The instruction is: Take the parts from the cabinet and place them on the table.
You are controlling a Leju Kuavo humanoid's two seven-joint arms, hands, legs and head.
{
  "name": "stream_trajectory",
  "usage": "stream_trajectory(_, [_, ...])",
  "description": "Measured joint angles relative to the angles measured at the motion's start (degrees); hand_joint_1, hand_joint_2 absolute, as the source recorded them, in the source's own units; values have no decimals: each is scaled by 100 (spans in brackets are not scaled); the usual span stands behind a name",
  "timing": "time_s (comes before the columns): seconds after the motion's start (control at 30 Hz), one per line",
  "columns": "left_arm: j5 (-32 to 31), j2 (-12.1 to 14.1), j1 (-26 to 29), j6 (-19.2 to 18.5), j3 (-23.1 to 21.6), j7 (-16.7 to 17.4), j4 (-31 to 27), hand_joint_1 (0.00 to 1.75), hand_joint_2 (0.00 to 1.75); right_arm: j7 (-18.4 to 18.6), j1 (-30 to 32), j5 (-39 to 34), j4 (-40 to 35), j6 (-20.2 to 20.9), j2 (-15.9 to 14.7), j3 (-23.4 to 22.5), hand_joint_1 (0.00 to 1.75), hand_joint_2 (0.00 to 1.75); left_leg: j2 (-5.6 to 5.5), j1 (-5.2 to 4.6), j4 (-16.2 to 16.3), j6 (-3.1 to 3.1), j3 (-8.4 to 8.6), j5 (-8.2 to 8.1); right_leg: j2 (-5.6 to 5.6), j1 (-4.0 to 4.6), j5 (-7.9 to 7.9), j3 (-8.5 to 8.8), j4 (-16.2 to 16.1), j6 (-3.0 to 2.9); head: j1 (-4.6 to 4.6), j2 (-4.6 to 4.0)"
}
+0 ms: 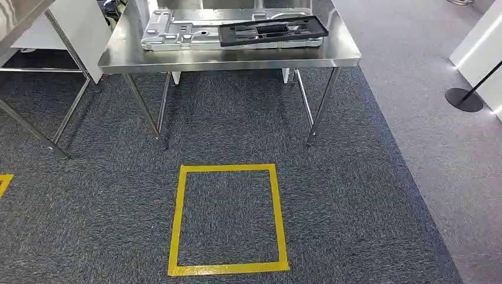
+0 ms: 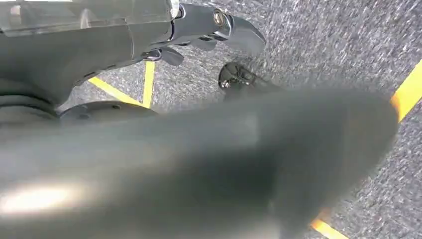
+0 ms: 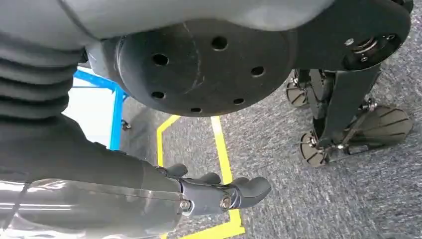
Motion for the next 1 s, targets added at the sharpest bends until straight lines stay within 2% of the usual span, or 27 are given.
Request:
stream_trajectory(0.2, [-11, -11, 0, 35, 0, 7, 0, 0, 175, -15, -5, -35, 0, 39, 0, -63, 0, 175, -1, 21, -10, -39, 5, 8, 0, 20, -5, -4, 15, -33, 0, 0])
stream_trajectory(0.77, [-125, -28, 0, 227, -7, 146, 0, 0, 175, -35, -56, -48, 0, 39, 0, -151, 0, 175, -1, 22, -9, -39, 5, 9, 0, 10, -4, -4, 17, -35, 0, 0])
stream_trajectory(1.0, [545, 98, 235, 90, -871, 273, -68, 0, 175, -144, 43, -177, -87, 120, -83, 151, 0, 175, -1, 22, -10, -41, 5, 7, 0, 12, -5, -8, 16, -37, 0, 0])
